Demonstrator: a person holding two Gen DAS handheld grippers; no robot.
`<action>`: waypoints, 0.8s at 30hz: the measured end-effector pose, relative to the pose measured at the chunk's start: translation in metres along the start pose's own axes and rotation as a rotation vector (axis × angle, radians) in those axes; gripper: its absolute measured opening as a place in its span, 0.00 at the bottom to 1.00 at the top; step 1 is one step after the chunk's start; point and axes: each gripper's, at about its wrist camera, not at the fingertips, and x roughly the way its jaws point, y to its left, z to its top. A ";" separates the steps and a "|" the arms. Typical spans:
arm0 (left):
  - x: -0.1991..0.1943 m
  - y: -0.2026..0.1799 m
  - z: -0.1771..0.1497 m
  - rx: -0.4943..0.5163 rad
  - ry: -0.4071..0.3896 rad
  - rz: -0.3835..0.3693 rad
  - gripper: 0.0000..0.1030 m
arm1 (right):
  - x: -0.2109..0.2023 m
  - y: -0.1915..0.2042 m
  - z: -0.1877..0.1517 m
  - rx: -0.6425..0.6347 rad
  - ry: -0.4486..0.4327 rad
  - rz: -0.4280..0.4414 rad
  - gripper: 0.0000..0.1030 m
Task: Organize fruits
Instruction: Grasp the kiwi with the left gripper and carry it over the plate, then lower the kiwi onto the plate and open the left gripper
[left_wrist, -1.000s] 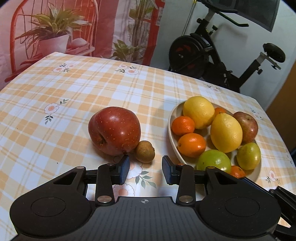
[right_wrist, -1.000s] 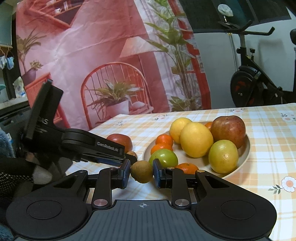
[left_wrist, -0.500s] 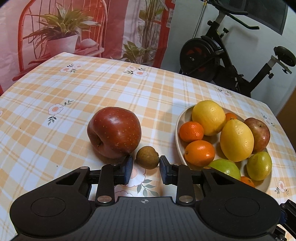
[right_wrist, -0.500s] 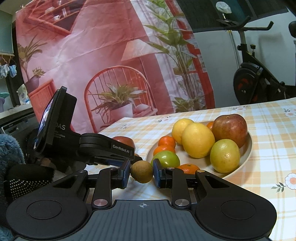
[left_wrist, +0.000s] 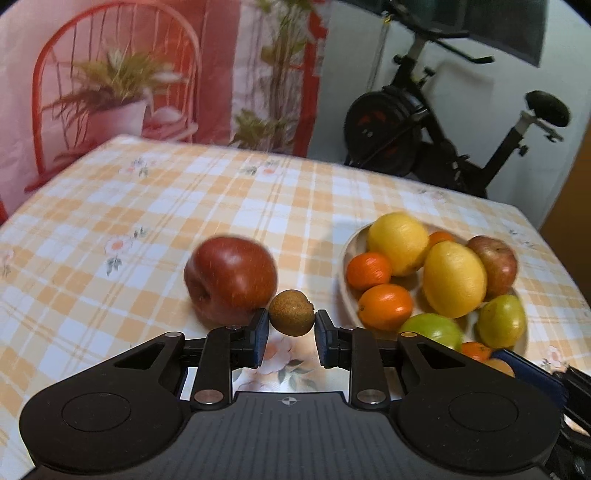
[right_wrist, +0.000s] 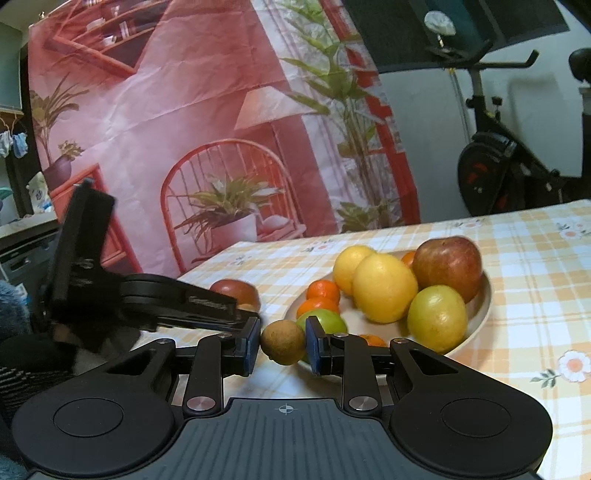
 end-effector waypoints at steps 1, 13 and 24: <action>-0.004 -0.002 0.001 0.008 -0.016 -0.011 0.28 | -0.002 -0.001 0.000 -0.004 -0.010 -0.014 0.24; -0.014 -0.044 0.014 0.160 -0.099 -0.157 0.28 | -0.005 -0.017 0.000 0.002 -0.060 -0.242 0.24; 0.007 -0.060 0.010 0.218 -0.040 -0.200 0.28 | -0.001 -0.023 0.001 0.001 -0.039 -0.317 0.24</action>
